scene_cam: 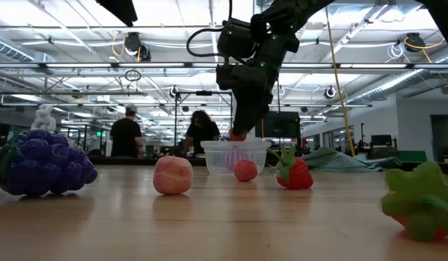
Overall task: Pick and placing Produce into tupperware
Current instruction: Put the top red strawberry into the transparent bin, then put the purple grapes into the transparent bin
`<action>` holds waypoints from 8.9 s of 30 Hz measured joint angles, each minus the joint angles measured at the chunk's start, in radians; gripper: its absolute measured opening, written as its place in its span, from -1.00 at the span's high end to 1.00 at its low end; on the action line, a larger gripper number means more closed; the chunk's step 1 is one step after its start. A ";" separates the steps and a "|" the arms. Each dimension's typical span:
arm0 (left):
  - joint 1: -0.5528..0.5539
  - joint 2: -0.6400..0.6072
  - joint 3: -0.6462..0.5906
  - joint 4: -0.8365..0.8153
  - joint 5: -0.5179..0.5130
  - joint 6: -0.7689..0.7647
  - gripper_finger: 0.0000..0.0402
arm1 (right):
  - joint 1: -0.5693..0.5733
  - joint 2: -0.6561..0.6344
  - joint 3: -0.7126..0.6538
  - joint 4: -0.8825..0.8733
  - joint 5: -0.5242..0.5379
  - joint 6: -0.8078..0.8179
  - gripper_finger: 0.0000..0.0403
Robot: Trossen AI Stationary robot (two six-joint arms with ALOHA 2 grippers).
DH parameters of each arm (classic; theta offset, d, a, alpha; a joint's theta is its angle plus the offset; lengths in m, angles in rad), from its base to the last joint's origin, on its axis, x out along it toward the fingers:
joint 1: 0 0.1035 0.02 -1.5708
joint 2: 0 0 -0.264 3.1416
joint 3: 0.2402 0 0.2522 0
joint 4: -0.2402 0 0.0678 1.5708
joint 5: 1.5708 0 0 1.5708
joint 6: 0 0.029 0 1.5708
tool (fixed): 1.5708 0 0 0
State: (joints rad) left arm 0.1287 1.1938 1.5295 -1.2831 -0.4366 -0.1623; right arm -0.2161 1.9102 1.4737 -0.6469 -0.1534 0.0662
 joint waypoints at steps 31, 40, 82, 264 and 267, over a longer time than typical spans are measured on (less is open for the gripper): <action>0.000 0.000 0.000 0.000 0.000 -0.004 -0.40 | 0.000 0.000 -0.076 0.046 0.000 0.015 0.29; 0.000 0.000 0.000 0.000 0.001 -0.003 -0.40 | 0.000 0.000 -0.076 0.048 0.000 0.000 0.06; -0.451 0.367 -0.001 0.088 0.412 -0.694 -0.41 | 0.180 -0.491 0.002 -0.315 0.186 0.001 -0.12; -0.541 0.787 -0.164 0.403 0.482 -0.766 -0.03 | 0.179 -0.483 -0.227 -0.191 0.175 0.045 -0.12; -0.541 0.787 -0.164 0.403 0.481 -0.766 -0.08 | 0.179 -0.483 -0.227 -0.191 0.175 0.045 -0.12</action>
State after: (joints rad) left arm -0.4118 1.9808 1.3655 -0.8805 0.0448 -0.9287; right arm -0.0368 1.4269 1.2469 -0.8383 0.0216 0.1116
